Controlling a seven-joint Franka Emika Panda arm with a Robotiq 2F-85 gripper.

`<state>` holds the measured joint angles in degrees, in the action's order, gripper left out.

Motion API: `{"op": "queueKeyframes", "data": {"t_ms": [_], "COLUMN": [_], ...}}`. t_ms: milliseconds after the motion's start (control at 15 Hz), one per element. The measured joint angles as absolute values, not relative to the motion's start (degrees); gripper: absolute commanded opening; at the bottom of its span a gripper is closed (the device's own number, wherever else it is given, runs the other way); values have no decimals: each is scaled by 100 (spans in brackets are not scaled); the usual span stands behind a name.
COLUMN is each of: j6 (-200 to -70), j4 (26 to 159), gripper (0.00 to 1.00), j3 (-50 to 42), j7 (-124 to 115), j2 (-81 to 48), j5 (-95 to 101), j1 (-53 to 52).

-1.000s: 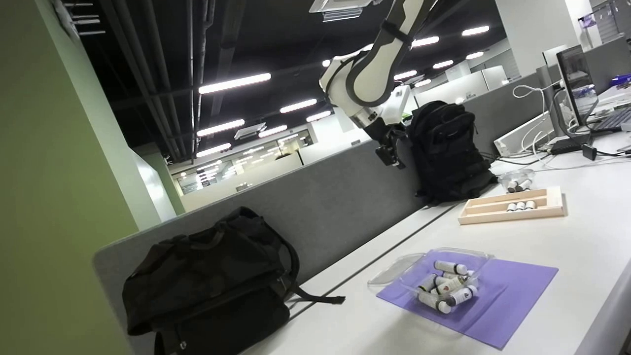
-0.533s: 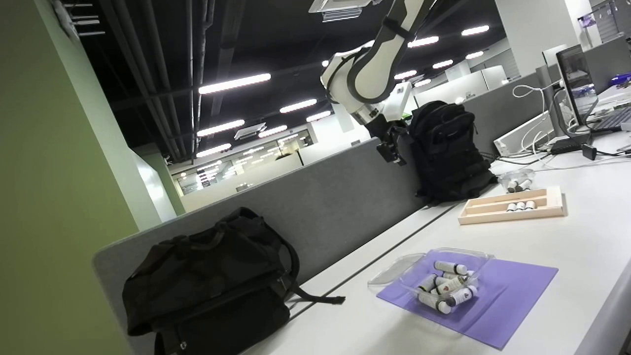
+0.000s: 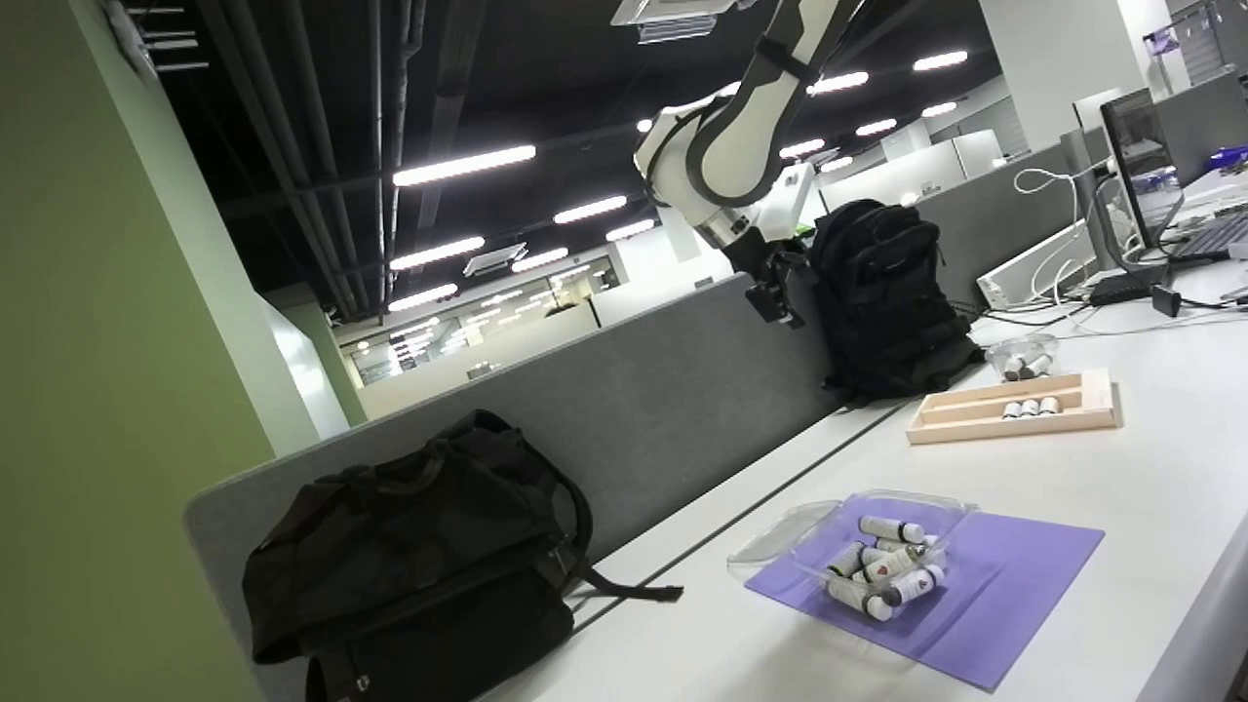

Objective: Close the lid of the bowl

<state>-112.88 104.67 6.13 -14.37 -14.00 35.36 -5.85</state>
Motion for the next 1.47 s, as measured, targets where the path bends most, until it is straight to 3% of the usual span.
{"op": "queueKeyframes", "data": {"t_ms": [800,1467], "j6": [-10559,-10521], "j4": [8822,8433], "gripper": [100,100], "j3": [544,556], "j7": [-1565,-205], "j2": [-2705,-2974], "j5": [4248,4006], "j1": [-1701,-1711]}}
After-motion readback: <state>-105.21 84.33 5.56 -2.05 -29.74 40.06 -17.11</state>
